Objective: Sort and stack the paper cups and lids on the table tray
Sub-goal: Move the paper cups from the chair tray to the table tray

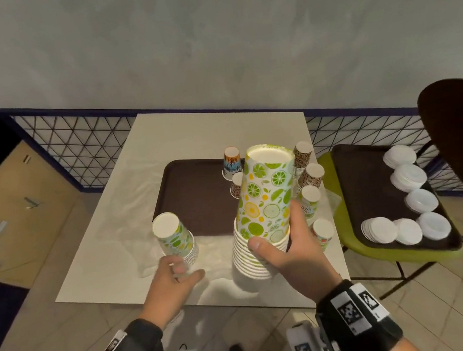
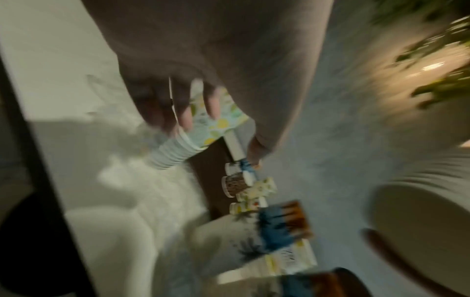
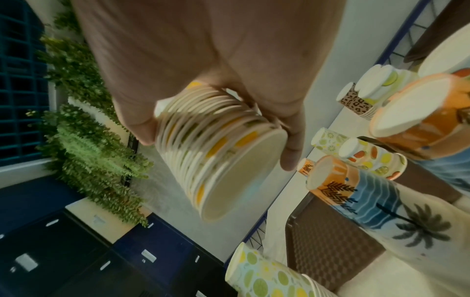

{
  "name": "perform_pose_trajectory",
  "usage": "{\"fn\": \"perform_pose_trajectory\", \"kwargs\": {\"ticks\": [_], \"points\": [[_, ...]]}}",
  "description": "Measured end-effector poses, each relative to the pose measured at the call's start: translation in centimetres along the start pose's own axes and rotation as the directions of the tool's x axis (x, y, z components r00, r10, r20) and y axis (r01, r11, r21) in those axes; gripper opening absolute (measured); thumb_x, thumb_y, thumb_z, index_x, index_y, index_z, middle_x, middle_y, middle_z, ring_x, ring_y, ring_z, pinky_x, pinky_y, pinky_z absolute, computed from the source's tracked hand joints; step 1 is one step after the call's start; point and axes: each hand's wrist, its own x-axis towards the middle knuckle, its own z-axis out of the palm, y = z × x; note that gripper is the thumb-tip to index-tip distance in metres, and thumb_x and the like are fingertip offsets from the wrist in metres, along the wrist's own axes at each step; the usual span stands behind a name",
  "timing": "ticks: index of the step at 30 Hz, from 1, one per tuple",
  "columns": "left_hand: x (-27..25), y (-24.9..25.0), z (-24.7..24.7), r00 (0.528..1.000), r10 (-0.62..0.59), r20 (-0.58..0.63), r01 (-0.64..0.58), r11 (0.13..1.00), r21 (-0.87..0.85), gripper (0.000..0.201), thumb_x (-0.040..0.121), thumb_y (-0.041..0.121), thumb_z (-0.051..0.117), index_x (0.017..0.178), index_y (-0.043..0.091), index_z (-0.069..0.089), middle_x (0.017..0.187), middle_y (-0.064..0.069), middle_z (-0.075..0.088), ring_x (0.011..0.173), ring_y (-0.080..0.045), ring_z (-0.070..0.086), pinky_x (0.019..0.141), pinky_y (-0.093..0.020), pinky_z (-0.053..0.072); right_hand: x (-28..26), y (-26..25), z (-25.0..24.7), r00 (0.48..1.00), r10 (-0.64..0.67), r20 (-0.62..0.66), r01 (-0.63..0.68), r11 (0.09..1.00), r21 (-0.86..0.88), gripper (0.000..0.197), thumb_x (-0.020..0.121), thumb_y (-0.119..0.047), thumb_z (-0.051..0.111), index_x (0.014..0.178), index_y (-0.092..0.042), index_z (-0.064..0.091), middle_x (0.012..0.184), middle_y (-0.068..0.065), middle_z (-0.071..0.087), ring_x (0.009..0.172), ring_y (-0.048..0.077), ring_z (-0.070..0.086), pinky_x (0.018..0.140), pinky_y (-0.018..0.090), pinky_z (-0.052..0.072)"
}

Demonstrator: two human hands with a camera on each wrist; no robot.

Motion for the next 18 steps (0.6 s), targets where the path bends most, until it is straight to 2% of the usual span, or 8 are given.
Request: {"fn": "perform_pose_trajectory", "kwargs": {"ticks": [2,5,7,8,11,13,16,18], "points": [[-2.5,2.5,-0.3,0.964,0.147,0.223,-0.138,0.989,-0.053,0.082,0.066,0.045,0.093,0.133,0.048,0.045,0.124,0.001,0.063,0.096,-0.018,0.071,0.078,-0.028,0.057,0.2,-0.1,0.5,0.999,-0.023,0.036,0.026,0.996,-0.083,0.075,0.081,-0.008,0.083,0.14,-0.025,0.04,0.118,-0.015,0.068,0.11,0.005,0.067,0.089,0.019,0.053],[-5.2,7.0,-0.6,0.885,0.312,0.346,-0.274,0.949,-0.153,0.111,0.063,0.023,0.099,0.143,0.061,0.032,0.129,0.013,0.059,0.109,-0.012,0.07,0.078,-0.029,0.06,0.5,0.1,1.6,0.994,-0.036,0.105,0.051,0.987,-0.152,0.083,0.08,-0.018,0.084,0.145,-0.031,0.035,0.13,-0.009,0.063,0.118,0.008,0.064,0.098,0.029,0.053],[-5.9,9.3,-0.6,0.863,0.375,0.339,-0.323,0.925,-0.202,0.109,0.07,0.012,0.096,0.147,0.056,0.031,0.131,0.022,0.063,0.112,-0.005,0.07,0.083,-0.027,0.06,0.8,0.0,2.4,0.991,-0.024,0.133,0.044,0.988,-0.149,0.089,0.079,-0.018,0.084,0.148,-0.032,0.03,0.133,-0.006,0.061,0.119,0.009,0.064,0.1,0.033,0.053],[-5.9,10.0,-0.6,0.861,0.392,0.324,-0.334,0.916,-0.22,0.106,0.072,0.011,0.094,0.148,0.052,0.032,0.132,0.024,0.064,0.113,-0.005,0.07,0.084,-0.026,0.06,1.0,0.0,2.6,0.99,-0.009,0.141,0.028,0.991,-0.132,0.09,0.08,-0.013,0.084,0.149,-0.03,0.028,0.133,-0.005,0.062,0.118,0.007,0.065,0.098,0.03,0.053],[-5.5,10.8,-0.4,0.863,0.416,0.285,-0.351,0.901,-0.253,0.103,0.075,0.006,0.091,0.15,0.045,0.033,0.135,0.018,0.065,0.117,-0.006,0.069,0.091,-0.023,0.057,1.7,-0.1,2.4,0.977,0.039,0.21,-0.022,0.997,-0.08,0.085,0.085,0.004,0.074,0.148,-0.026,0.025,0.129,-0.007,0.061,0.114,-0.001,0.063,0.092,0.017,0.05],[-5.3,10.9,-0.2,0.868,0.422,0.261,-0.35,0.894,-0.279,0.097,0.074,0.007,0.092,0.148,0.04,0.038,0.133,0.018,0.066,0.119,-0.003,0.066,0.094,-0.021,0.055,2.1,-0.2,2.2,0.963,0.075,0.258,-0.065,0.997,-0.049,0.078,0.083,-0.002,0.065,0.147,-0.029,0.028,0.129,-0.008,0.06,0.117,0.001,0.061,0.097,0.021,0.05],[-4.6,10.4,0.4,0.897,0.379,0.228,-0.294,0.896,-0.333,0.081,0.071,0.024,0.094,0.14,0.031,0.054,0.128,0.005,0.072,0.119,-0.017,0.069,0.1,-0.044,0.058,2.4,-0.4,2.0,0.936,0.131,0.328,-0.137,0.991,-0.004,0.068,0.076,-0.015,0.052,0.139,-0.036,0.04,0.136,-0.006,0.058,0.123,0.005,0.058,0.105,0.028,0.047],[-3.8,9.4,0.9,0.917,0.337,0.211,-0.249,0.901,-0.356,0.072,0.069,0.029,0.093,0.134,0.026,0.062,0.125,-0.002,0.075,0.118,-0.026,0.071,0.098,-0.053,0.057,2.5,-0.7,2.1,0.926,0.142,0.351,-0.136,0.99,-0.043,0.062,0.08,-0.024,0.05,0.141,-0.037,0.045,0.141,-0.007,0.056,0.13,0.007,0.053,0.112,0.034,0.042]]}}
